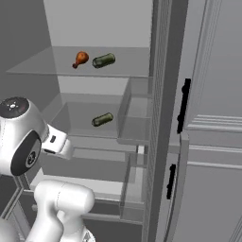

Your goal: Place one cucumber and one chicken drumstick in each tupperware on the nearby counter, to pack two identical lunches.

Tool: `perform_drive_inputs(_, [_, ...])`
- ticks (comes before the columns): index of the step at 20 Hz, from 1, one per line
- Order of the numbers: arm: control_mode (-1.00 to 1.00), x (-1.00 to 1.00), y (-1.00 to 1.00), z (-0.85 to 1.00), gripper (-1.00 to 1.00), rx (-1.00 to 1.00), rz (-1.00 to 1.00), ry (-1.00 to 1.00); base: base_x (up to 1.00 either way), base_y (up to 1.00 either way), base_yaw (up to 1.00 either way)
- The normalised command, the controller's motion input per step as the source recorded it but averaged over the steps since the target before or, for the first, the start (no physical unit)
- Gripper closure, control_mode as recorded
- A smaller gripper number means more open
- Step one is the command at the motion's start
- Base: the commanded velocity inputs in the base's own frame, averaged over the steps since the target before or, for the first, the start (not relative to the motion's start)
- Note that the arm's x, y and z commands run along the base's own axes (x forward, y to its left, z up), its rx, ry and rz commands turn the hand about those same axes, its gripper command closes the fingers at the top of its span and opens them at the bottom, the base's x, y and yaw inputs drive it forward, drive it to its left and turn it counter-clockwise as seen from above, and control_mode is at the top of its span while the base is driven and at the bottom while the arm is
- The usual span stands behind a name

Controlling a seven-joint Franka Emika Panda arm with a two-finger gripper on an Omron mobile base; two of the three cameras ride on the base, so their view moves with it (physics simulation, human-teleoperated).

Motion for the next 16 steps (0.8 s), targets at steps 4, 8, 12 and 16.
perform_drive_inputs(4, [1.00,0.00,0.00,0.00,-1.00,0.00,0.00,0.00,-0.10,0.16,0.00])
perform_drive_inputs(8, [-1.00,-0.02,0.26,0.58,-1.00,-0.20,0.04,-0.58,0.00,0.00,0.00])
perform_drive_inputs(12, [-1.00,0.24,0.19,0.30,-1.00,-0.13,0.02,-0.54,0.00,0.00,0.00])
perform_drive_inputs(16, [-1.00,1.00,0.14,0.12,-1.00,-0.01,-0.04,-0.14,0.00,0.00,0.00])
